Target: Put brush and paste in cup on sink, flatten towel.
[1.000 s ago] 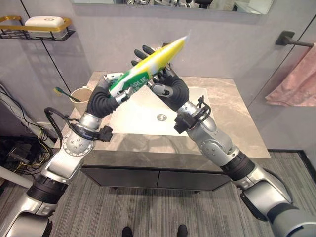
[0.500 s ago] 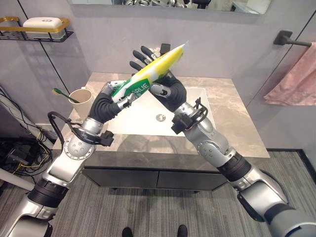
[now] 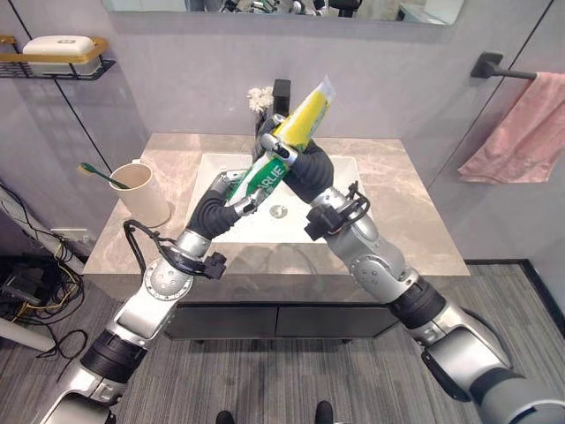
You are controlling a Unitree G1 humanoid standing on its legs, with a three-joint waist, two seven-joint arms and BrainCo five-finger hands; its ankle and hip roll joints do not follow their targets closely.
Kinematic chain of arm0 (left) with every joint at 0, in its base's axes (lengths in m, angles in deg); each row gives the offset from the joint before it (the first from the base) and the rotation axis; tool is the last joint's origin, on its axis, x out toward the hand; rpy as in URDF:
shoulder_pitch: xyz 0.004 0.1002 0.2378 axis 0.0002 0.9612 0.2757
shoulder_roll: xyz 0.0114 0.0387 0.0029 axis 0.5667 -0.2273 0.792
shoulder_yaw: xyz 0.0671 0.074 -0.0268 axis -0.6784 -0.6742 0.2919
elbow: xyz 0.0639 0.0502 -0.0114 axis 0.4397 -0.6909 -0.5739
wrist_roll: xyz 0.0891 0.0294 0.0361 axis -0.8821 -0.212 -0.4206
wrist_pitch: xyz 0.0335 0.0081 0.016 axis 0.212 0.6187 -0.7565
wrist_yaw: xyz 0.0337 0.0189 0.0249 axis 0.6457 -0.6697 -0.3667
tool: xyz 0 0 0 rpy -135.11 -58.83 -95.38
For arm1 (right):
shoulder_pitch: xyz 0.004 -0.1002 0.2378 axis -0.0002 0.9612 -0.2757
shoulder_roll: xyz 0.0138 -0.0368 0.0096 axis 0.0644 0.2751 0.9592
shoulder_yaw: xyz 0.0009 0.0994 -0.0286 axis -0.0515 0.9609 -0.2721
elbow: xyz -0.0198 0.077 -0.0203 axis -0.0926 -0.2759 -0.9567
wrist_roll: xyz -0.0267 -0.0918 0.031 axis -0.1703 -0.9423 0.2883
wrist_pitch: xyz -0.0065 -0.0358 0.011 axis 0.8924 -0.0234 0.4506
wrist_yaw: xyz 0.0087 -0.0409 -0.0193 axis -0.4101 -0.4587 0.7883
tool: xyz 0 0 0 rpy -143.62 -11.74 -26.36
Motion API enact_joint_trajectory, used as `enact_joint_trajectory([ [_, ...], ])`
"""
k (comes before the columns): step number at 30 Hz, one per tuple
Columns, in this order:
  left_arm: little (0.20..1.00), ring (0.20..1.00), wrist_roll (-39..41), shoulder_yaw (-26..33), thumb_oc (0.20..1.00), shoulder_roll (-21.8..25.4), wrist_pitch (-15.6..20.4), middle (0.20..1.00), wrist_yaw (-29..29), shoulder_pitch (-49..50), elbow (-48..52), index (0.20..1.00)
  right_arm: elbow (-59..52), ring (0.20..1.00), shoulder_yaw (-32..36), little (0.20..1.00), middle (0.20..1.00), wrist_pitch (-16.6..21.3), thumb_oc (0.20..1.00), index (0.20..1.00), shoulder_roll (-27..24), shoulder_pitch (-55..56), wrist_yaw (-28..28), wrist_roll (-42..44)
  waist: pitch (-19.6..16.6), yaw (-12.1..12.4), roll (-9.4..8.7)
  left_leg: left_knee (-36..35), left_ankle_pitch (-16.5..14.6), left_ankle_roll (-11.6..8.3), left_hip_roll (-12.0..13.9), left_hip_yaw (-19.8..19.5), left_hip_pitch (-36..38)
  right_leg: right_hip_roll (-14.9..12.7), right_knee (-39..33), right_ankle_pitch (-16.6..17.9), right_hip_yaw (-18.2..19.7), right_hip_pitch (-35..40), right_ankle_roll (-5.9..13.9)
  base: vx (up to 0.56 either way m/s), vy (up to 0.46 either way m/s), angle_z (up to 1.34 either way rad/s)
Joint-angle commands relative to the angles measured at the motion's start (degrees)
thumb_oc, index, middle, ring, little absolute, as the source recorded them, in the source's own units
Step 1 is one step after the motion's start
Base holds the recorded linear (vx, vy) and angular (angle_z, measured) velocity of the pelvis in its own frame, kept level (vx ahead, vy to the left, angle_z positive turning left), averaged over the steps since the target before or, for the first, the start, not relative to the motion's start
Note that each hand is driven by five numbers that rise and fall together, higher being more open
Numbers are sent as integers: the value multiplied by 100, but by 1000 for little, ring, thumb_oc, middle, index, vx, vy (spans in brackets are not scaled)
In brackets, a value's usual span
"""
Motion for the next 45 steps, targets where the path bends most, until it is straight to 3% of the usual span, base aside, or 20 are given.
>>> enact_joint_trajectory([
  [1,539,539,-100,168,539,205,-39,539,194,-90,-130,539,-516,200,497,200,200,519,200,200,254,-358,118,-147,-88,50,-138,38,-36,-158,121,81,197,-386,18,78,-98,93,339,0,0,0],
  [2,1000,1000,-102,173,1000,207,-44,1000,195,-79,-120,1000,-521,200,495,200,200,517,200,200,257,-353,124,-152,-93,49,-139,38,-37,-157,120,84,197,-387,18,78,-95,91,339,0,0,0],
  [10,1000,1000,451,688,1000,208,21,1000,-3,1225,759,1000,-794,200,1030,200,200,791,200,200,128,-494,626,-739,7,294,-120,38,-3,-121,61,-88,38,-483,28,136,-202,52,365,-16,-1,2],
  [13,1000,1000,603,916,1000,464,70,1000,-227,1691,1044,1000,-830,200,1223,200,200,881,200,200,-219,-800,780,-1024,27,394,-127,38,11,-122,45,-187,-21,-494,25,125,-297,84,367,-7,-9,24],
  [16,1000,1000,404,1184,1000,1022,144,1000,-383,2159,1318,1000,-585,200,1454,200,200,1058,200,200,-411,-1339,982,-1076,63,566,-131,38,41,-133,30,-305,-86,-513,27,123,-417,117,384,-10,-10,13],
  [21,1000,1000,529,1738,1000,1696,186,1000,-404,2663,1460,1000,-452,200,1322,200,200,1138,200,200,-563,-1954,1221,-1339,143,802,-141,38,115,-158,-10,-555,-250,-545,36,120,-631,167,396,-29,-17,26],
  [25,1000,1000,747,2062,1000,1845,159,1000,-453,3035,1404,1000,-342,200,1240,200,200,1113,200,200,-635,-2249,1314,-1522,172,967,-137,38,167,-162,-51,-761,-356,-570,45,96,-836,236,397,-13,-21,43],
  [28,1000,1000,1038,2259,1000,1777,37,1000,-503,3399,1135,1000,-205,200,1067,200,200,997,200,200,-683,-2408,1265,-1694,239,1226,-125,38,238,-166,-128,-1023,-486,-612,62,63,-1113,342,390,-14,-25,46],
  [32,1000,1000,1008,2287,1000,1721,-34,1000,-578,3679,722,1000,-136,200,1068,200,200,971,200,200,-916,-2471,1173,-1790,277,1375,-108,38,276,-161,-181,-1225,-561,-637,68,34,-1330,439,404,-4,-24,47],
  [33,1000,1000,1249,2294,1000,1601,-155,1000,-759,3972,397,1000,-8,200,1102,200,200,957,200,200,-1141,-2529,1182,-1887,295,1504,-106,38,306,-159,-235,-1356,-628,-654,66,15,-1502,503,415,15,-35,45],
  [36,1000,1000,1279,2220,1000,1489,-290,1000,-957,4290,-23,1000,333,200,1302,200,200,993,200,200,-1519,-2537,1470,-2184,345,1707,-90,38,314,-159,-313,-1567,-757,-671,66,-30,-1724,577,442,16,-9,70],
  [38,1000,1000,1151,1961,1000,1551,-365,1000,-1007,4255,-406,1000,784,200,1370,200,200,988,200,200,-1574,-2711,1666,-2372,358,1852,-81,38,353,-180,-359,-1662,-883,-689,52,-30,-1825,556,468,6,22,39],
  [45,1000,1000,617,1505,1000,1829,-288,1000,-993,3986,-568,1000,1324,200,1363,200,200,1053,200,200,-1450,-3025,1894,-2449,373,1912,-100,38,349,-190,-398,-1721,-1028,-688,31,-44,-1858,474,496,25,15,13],
])
